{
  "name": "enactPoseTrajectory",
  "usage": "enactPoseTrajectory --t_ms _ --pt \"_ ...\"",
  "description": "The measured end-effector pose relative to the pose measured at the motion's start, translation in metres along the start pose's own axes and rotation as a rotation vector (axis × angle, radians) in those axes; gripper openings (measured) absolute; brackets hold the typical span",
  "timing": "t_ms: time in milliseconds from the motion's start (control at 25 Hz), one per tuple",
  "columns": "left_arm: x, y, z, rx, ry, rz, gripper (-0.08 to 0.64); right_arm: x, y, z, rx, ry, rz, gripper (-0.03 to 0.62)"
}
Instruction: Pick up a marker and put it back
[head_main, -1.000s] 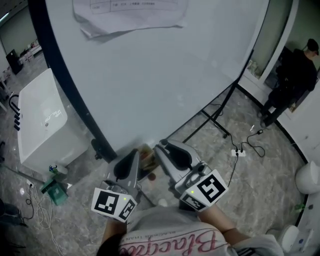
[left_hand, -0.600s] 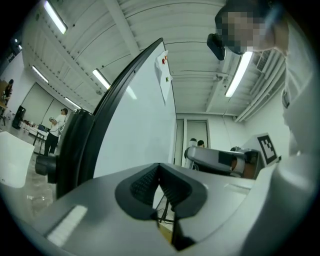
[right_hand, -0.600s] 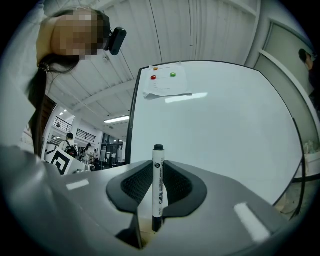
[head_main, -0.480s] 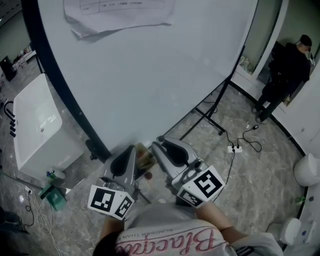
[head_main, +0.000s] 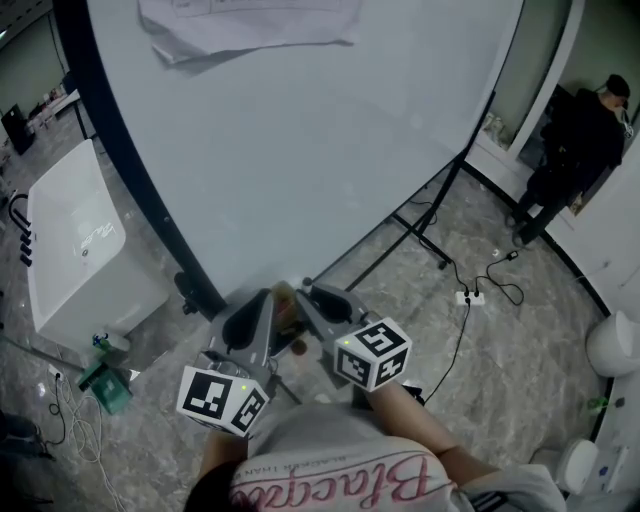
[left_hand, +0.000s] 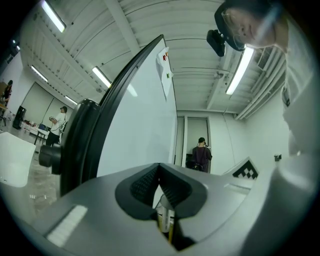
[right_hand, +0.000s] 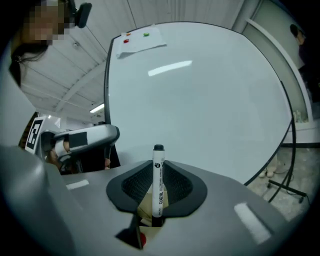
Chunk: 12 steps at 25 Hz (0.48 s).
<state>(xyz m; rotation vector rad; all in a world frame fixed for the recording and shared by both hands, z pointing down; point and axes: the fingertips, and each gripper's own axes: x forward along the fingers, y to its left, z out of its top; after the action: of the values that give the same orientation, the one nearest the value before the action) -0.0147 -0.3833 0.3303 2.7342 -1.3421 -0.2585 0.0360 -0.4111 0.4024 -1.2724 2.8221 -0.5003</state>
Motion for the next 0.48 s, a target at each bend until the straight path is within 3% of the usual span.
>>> enactPoseTrajectory --t_ms 200,360,400,480 --pt "-0.003 0.002 -0.002 -0.006 0.014 0.009 0.0 0.013 -0.009 -0.027 0.051 0.105 -0.025 0.064" --pt "-0.004 0.003 -0.002 -0.004 0.013 0.008 0.0 0.016 -0.012 -0.032 0.023 0.122 -0.041 0.063" --pt "-0.004 0.003 -0.002 -0.002 0.016 0.007 0.0 0.017 -0.011 -0.033 0.011 0.127 -0.039 0.074" --pt "-0.005 0.003 -0.005 0.001 0.023 0.008 0.0 0.017 -0.009 -0.033 0.005 0.127 -0.017 0.16"
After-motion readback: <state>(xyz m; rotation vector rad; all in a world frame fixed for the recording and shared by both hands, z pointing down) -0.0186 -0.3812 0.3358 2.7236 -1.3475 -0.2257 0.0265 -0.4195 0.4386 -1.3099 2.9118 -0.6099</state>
